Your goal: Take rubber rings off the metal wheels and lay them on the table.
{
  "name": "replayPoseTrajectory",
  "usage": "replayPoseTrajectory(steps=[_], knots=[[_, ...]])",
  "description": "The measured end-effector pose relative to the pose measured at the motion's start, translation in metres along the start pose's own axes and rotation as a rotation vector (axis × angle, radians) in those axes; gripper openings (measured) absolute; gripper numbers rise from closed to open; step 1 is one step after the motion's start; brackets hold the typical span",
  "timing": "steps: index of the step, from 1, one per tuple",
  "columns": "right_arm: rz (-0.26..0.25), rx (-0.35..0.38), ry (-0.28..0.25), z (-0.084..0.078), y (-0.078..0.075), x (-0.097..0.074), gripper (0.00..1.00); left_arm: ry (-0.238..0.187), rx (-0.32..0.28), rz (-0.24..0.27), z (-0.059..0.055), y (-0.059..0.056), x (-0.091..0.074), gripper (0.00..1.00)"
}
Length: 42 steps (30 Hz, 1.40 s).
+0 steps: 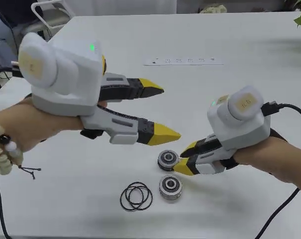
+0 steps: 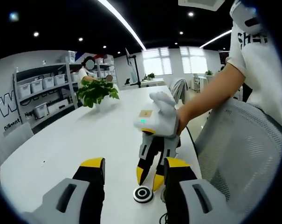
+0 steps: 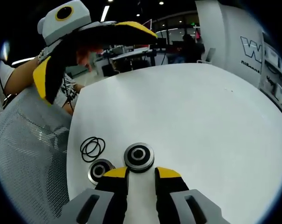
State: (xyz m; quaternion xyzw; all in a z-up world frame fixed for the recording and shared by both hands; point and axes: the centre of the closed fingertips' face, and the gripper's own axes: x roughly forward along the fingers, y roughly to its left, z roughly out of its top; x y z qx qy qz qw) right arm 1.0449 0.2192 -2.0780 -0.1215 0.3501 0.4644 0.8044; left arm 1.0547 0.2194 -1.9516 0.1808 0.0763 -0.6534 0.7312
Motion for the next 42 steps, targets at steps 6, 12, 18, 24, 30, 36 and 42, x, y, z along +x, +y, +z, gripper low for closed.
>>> replayPoseTrajectory(steps=[6,12,18,24,30,36,42], knots=[[0.003,-0.013,0.011,-0.003,0.001,0.002,0.19,0.075,-0.046,-0.013,-0.039,-0.004,0.016,0.44],[0.005,-0.021,0.006,-0.002,0.002,0.003,0.18,0.096,-0.066,0.008,-0.058,-0.008,0.024,0.36],[0.005,-0.021,0.009,-0.003,0.002,0.004,0.18,0.156,-0.077,0.002,-0.081,-0.015,0.028,0.33],[0.011,-0.022,0.001,-0.001,0.003,0.005,0.17,0.187,-0.083,0.011,-0.093,-0.018,0.032,0.20],[0.008,-0.027,0.000,-0.001,0.003,0.005,0.17,0.206,-0.091,0.010,-0.099,-0.017,0.034,0.16],[0.006,-0.025,-0.005,0.000,0.003,0.005,0.17,0.205,-0.117,0.005,-0.102,-0.017,0.034,0.10],[0.014,-0.015,-0.008,-0.001,0.002,0.005,0.15,0.202,-0.144,0.001,-0.103,-0.018,0.034,0.08]])
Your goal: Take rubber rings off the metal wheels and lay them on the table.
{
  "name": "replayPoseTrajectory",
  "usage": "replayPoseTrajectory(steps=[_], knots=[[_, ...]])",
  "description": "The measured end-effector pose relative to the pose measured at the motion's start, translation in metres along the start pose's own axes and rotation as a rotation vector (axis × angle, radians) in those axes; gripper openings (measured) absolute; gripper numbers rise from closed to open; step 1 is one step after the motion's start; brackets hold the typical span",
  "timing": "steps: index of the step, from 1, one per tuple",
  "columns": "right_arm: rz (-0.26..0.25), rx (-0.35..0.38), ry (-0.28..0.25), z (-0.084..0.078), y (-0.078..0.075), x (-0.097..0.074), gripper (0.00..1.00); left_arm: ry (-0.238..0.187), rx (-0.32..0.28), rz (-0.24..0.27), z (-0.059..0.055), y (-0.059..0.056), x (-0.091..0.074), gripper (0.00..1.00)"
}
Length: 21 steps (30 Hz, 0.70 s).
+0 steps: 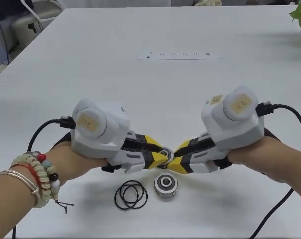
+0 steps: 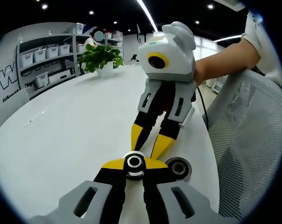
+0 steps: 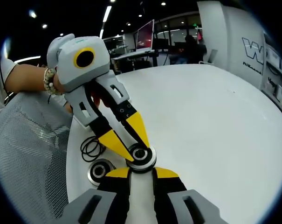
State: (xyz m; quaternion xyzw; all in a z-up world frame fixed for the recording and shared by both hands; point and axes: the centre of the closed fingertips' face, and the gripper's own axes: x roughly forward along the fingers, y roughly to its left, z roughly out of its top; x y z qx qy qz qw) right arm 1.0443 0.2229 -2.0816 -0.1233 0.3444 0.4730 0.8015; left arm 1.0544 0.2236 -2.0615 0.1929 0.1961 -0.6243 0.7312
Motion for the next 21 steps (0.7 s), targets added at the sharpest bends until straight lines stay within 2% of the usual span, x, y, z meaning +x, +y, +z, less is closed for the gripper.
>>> replayPoseTrajectory(steps=[1,2,3,6,8,9,12,14,16,21], knots=[[-0.002,-0.008,0.002,0.000,-0.001,0.000,0.14,0.000,0.000,0.001,0.000,0.000,0.000,0.08],[-0.004,-0.024,0.026,-0.005,-0.002,-0.001,0.11,-0.001,0.000,0.002,0.000,0.000,0.000,0.08],[-0.001,-0.015,0.009,-0.003,-0.001,0.000,0.11,-0.002,0.000,0.002,0.000,0.000,0.000,0.08],[0.003,-0.007,0.011,-0.003,-0.001,-0.001,0.08,-0.006,-0.002,0.003,0.000,0.000,-0.001,0.08],[-0.002,-0.011,0.010,-0.004,-0.002,-0.002,0.00,-0.005,-0.002,0.003,0.000,-0.001,-0.001,0.08],[-0.019,-0.020,-0.003,-0.002,-0.006,-0.002,0.00,-0.006,-0.003,0.001,0.000,-0.002,-0.001,0.08],[-0.011,0.004,-0.003,-0.002,-0.005,-0.002,0.00,-0.007,0.000,0.003,0.000,-0.001,-0.001,0.08],[-0.007,0.057,-0.008,-0.002,-0.006,-0.002,0.00,-0.006,0.002,0.003,-0.001,-0.001,-0.001,0.08],[0.005,0.175,-0.013,-0.003,-0.008,-0.002,0.00,-0.006,0.004,0.003,-0.001,-0.001,-0.001,0.08],[0.022,0.333,-0.059,-0.001,-0.013,-0.006,0.00,-0.003,0.009,0.005,-0.001,-0.001,-0.002,0.07]])
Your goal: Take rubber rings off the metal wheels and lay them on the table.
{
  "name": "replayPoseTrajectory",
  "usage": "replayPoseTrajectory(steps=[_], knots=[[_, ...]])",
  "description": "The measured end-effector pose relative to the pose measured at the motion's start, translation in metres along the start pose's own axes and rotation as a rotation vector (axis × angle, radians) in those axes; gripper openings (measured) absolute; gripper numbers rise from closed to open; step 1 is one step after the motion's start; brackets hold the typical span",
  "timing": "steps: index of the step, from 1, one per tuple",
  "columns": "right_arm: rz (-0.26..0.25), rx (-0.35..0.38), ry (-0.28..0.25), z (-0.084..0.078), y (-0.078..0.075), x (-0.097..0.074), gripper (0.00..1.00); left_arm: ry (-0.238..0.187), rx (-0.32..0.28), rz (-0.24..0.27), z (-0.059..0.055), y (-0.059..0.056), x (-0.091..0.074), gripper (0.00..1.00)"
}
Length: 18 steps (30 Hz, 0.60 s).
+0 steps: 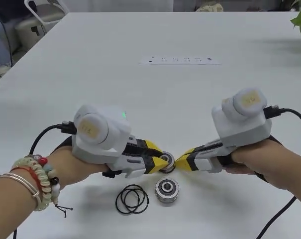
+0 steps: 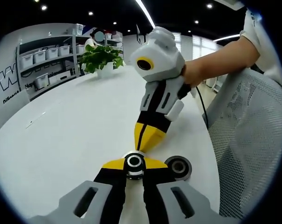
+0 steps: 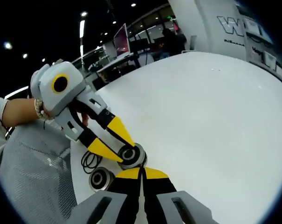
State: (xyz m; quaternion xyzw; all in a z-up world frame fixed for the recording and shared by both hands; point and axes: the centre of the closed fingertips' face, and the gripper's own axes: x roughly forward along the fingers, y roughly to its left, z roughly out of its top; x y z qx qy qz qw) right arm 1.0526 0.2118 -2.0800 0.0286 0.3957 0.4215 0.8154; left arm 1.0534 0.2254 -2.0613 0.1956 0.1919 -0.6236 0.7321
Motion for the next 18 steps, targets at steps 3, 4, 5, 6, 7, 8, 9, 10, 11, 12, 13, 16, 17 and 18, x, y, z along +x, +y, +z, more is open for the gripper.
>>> replayPoseTrajectory(steps=[3,4,5,6,7,8,9,10,11,12,13,16,17,18], knots=[[0.008,0.053,-0.022,0.003,-0.001,-0.002,0.00,0.000,0.000,0.000,0.000,0.000,0.000,0.07],[0.014,0.061,-0.044,0.006,0.001,-0.003,0.00,0.000,0.002,0.001,0.000,0.001,0.000,0.07],[0.058,0.112,-0.087,0.015,0.009,-0.004,0.00,-0.001,0.003,0.001,0.000,0.001,0.000,0.07],[0.065,0.123,-0.080,0.014,0.010,-0.006,0.00,-0.003,0.004,0.006,0.000,0.001,0.000,0.08],[0.034,0.096,-0.057,0.010,0.006,-0.003,0.00,-0.003,0.004,0.006,0.000,0.001,0.000,0.07],[0.031,0.088,-0.059,0.010,0.008,-0.003,0.00,-0.002,0.008,0.007,0.001,0.001,0.000,0.07],[0.031,0.090,-0.055,0.011,0.008,-0.004,0.00,-0.002,0.011,0.008,0.000,0.001,0.000,0.07],[0.031,0.095,-0.054,0.011,0.009,-0.004,0.00,-0.003,0.013,0.009,0.000,0.001,0.000,0.08],[0.032,0.098,-0.056,0.012,0.010,-0.004,0.00,-0.003,0.012,0.011,0.001,0.001,0.000,0.08],[0.035,0.100,-0.058,0.013,0.011,-0.004,0.00,-0.004,0.012,0.012,0.001,0.001,0.000,0.08],[0.038,0.100,-0.058,0.013,0.012,-0.004,0.00,-0.005,0.016,0.013,0.001,0.001,0.000,0.08],[0.044,0.092,-0.061,0.015,0.016,-0.004,0.00,-0.008,0.026,0.014,0.002,0.000,0.000,0.08],[0.046,0.092,-0.061,0.015,0.016,-0.004,0.00,-0.007,0.028,0.014,0.002,0.000,0.000,0.08],[0.049,0.091,-0.061,0.016,0.017,-0.004,0.00,-0.008,0.029,0.013,0.002,0.000,0.000,0.08]])
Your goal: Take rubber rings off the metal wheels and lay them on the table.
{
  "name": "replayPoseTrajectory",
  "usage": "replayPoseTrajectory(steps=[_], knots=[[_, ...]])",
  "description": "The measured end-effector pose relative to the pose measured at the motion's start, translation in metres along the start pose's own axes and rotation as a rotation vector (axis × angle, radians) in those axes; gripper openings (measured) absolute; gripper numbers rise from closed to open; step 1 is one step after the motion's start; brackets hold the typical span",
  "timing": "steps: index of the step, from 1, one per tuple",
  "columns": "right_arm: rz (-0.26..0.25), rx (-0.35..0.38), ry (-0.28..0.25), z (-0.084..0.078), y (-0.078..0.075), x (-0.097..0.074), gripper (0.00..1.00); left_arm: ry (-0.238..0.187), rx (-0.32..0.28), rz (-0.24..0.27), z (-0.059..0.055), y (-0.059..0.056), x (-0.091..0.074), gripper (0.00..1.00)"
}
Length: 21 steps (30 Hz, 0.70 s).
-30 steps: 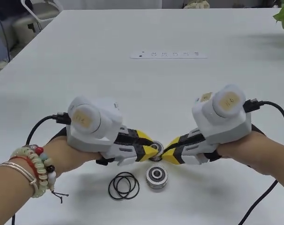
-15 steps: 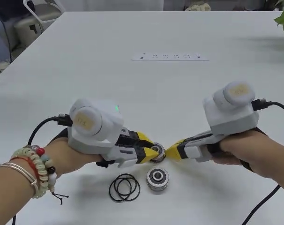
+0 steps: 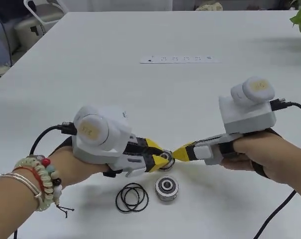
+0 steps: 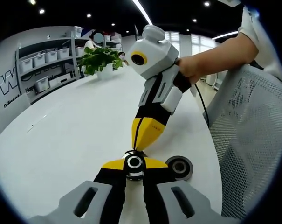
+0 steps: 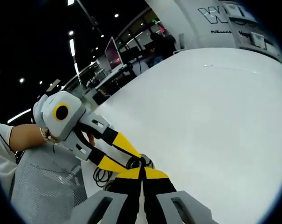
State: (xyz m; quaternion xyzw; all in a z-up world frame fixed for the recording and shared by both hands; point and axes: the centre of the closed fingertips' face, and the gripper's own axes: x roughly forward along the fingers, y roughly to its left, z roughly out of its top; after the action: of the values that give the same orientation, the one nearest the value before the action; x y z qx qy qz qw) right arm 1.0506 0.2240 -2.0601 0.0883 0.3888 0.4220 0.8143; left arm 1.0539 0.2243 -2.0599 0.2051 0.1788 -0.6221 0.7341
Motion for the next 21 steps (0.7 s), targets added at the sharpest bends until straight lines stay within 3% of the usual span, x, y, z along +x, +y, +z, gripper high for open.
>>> replayPoseTrajectory(steps=[11,13,16,18,21], knots=[[0.025,-0.013,-0.008,0.005,0.007,0.002,0.00,-0.004,-0.008,0.001,0.000,0.000,0.002,0.08],[0.061,-0.010,-0.021,0.008,0.013,0.003,0.00,-0.004,-0.009,0.002,0.000,0.001,0.002,0.08],[0.018,-0.043,-0.004,0.007,0.009,0.004,0.00,-0.005,-0.019,0.008,0.000,0.001,0.002,0.08],[0.024,-0.014,-0.011,0.007,0.007,0.003,0.00,-0.004,-0.027,0.009,0.000,0.001,0.003,0.08],[-0.006,-0.006,0.002,0.004,0.001,0.001,0.00,0.008,-0.035,0.005,0.001,0.002,0.003,0.08]])
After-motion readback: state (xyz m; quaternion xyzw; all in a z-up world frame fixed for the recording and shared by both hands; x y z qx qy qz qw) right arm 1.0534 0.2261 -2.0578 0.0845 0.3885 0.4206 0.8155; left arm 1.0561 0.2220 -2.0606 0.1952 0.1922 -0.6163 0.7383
